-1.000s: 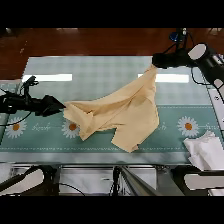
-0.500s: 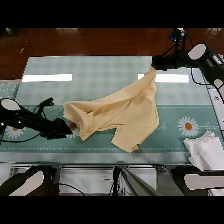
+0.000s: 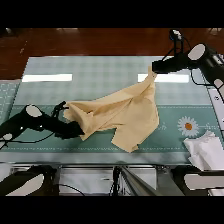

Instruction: Fold the shirts.

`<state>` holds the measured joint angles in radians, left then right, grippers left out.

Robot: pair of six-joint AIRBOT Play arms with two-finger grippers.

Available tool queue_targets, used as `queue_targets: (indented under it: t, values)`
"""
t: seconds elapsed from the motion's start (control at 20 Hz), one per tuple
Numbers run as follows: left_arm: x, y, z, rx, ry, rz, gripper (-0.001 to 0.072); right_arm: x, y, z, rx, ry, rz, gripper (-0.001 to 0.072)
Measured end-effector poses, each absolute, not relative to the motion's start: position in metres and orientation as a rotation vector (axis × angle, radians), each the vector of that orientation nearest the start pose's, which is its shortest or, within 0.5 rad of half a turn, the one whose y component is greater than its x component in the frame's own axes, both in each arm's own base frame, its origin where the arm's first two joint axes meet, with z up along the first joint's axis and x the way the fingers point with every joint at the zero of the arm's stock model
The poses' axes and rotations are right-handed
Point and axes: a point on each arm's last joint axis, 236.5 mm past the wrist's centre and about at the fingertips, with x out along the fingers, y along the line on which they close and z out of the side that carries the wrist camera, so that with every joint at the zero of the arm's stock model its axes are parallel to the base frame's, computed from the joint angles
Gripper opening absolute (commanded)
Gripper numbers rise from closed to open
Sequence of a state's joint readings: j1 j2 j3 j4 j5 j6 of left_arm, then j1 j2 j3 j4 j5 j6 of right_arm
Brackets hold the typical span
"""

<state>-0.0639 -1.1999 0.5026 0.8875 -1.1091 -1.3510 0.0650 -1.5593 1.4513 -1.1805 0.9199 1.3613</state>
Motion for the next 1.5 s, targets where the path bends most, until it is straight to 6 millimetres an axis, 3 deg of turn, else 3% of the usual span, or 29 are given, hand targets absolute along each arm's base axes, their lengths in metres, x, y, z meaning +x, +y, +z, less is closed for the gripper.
queue_targets:
  t: [0.1, 0.2, 0.25, 0.5, 0.6, 0.65, 0.75, 0.85, 0.9, 1.05, 1.2, 1.3, 1.4, 1.5]
  values:
    - [0.187, -0.163, -0.113, -0.572, 1.728, -0.418, 0.0492, 0.504, 0.103, 0.032, 0.141, 0.999, 0.323, 0.003]
    - [0.179, -0.172, -0.118, -0.562, 1.762, -0.435, 0.0085, 0.503, 0.102, 0.033, 0.132, 1.0, 0.322, 0.003]
    - [0.176, -0.17, -0.123, -0.532, 1.775, -0.435, 0.0029, 0.502, 0.102, 0.035, 0.13, 0.999, 0.323, 0.003]
    - [0.178, -0.174, -0.122, -0.491, 1.775, -0.475, 0.0024, 0.497, 0.101, 0.058, 0.116, 0.961, 0.326, 0.003]
    - [0.202, -0.167, -0.113, -0.394, 1.678, -0.5, 0.0023, 0.495, 0.098, 0.075, 0.1, 0.928, 0.323, 0.003]
    - [0.229, -0.162, -0.103, -0.332, 1.565, -0.496, 0.0024, 0.493, 0.097, 0.085, 0.091, 0.909, 0.322, 0.003]
    - [0.26, -0.174, -0.047, -0.324, 1.401, -0.564, 0.0023, 0.487, 0.094, 0.111, 0.074, 0.857, 0.318, 0.003]
    - [0.293, -0.18, 0.03, -0.281, 1.175, -0.609, 0.0024, 0.479, 0.092, 0.141, 0.059, 0.797, 0.317, 0.003]
    - [0.306, -0.182, 0.08, -0.265, 1.038, -0.63, 0.0024, 0.473, 0.092, 0.16, 0.054, 0.755, 0.318, 0.003]
    - [0.315, -0.175, 0.228, -0.222, 0.667, -0.654, 0.0024, 0.447, 0.091, 0.239, 0.047, 0.575, 0.322, 0.003]
    - [0.288, -0.153, 0.365, -0.167, 0.333, -0.629, 0.0024, 0.402, 0.086, 0.352, 0.033, 0.298, 0.318, 0.0029]
    - [0.258, -0.138, 0.438, -0.132, 0.145, -0.596, 0.0024, 0.356, 0.079, 0.434, 0.024, 0.089, 0.301, 0.0029]
    - [0.22, -0.13, 0.494, -0.112, 0.001, -0.579, 0.0023, 0.3, 0.063, 0.505, 0.016, -0.088, 0.251, 0.0029]
    - [0.183, -0.123, 0.524, -0.099, -0.068, -0.556, 0.0023, 0.247, 0.044, 0.547, 0.006, -0.188, 0.183, 0.0029]
